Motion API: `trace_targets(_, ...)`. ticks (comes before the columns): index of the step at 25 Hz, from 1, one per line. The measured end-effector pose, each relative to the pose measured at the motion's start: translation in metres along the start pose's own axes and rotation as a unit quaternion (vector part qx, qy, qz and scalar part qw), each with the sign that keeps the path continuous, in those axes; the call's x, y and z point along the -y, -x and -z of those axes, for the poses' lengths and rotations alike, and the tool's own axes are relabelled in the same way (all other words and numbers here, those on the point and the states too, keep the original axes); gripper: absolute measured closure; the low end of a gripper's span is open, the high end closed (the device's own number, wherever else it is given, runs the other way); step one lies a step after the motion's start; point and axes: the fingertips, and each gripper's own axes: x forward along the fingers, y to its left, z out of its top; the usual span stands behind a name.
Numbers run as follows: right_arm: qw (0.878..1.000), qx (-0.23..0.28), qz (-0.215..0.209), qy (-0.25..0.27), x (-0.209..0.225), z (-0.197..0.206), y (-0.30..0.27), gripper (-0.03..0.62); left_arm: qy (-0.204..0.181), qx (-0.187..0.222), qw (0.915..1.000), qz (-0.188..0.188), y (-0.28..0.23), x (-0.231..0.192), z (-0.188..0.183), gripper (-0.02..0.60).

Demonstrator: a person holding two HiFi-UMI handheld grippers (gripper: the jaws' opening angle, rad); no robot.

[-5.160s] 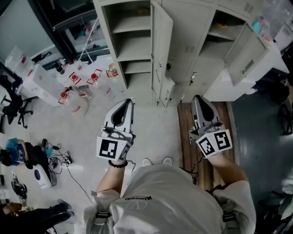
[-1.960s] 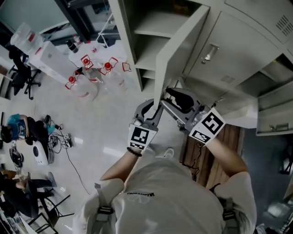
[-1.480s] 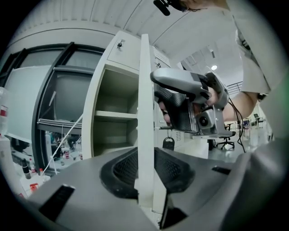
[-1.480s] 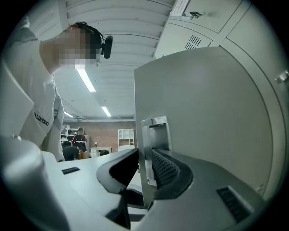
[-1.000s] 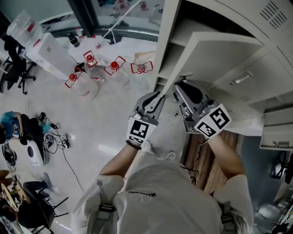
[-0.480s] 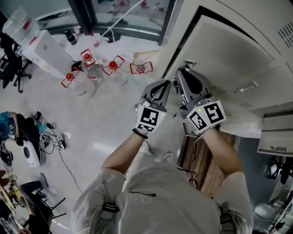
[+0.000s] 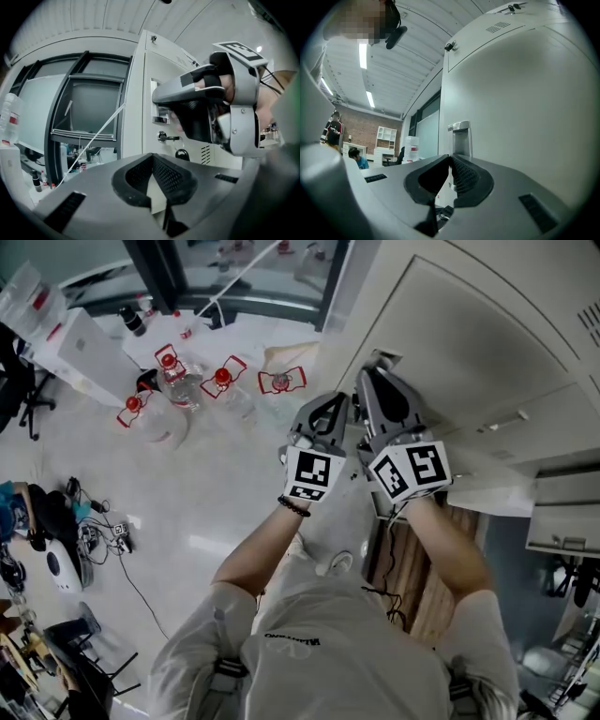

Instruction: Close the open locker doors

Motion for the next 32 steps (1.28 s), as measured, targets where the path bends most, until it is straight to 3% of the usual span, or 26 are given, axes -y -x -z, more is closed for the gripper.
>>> trace_targets(15,0.999,0.005,0.038,-0.003,0.009,0.004,0.003,0.573,-0.008,-0.001,0.9997,-0.022,-0.01,-0.005,0.001,0.577)
trace_targets(21,0.999,-0.011,0.032,0.003,0.008,0.014,0.073,0.583,-0.021,0.004,0.9996,-0.02,-0.008,-0.006,0.0,0.577)
trace_targets(26,0.997,-0.038,0.066,-0.009,0.04,0.033,0.146,0.583,-0.038,-0.01,0.9988,-0.028,0.005,-0.007,0.011,0.577)
trace_targets(32,0.991,-0.042,0.121,-0.033,0.086,0.041,0.226,0.583,-0.027,-0.062,0.9977,0.0,0.024,0.059,0.038,0.577)
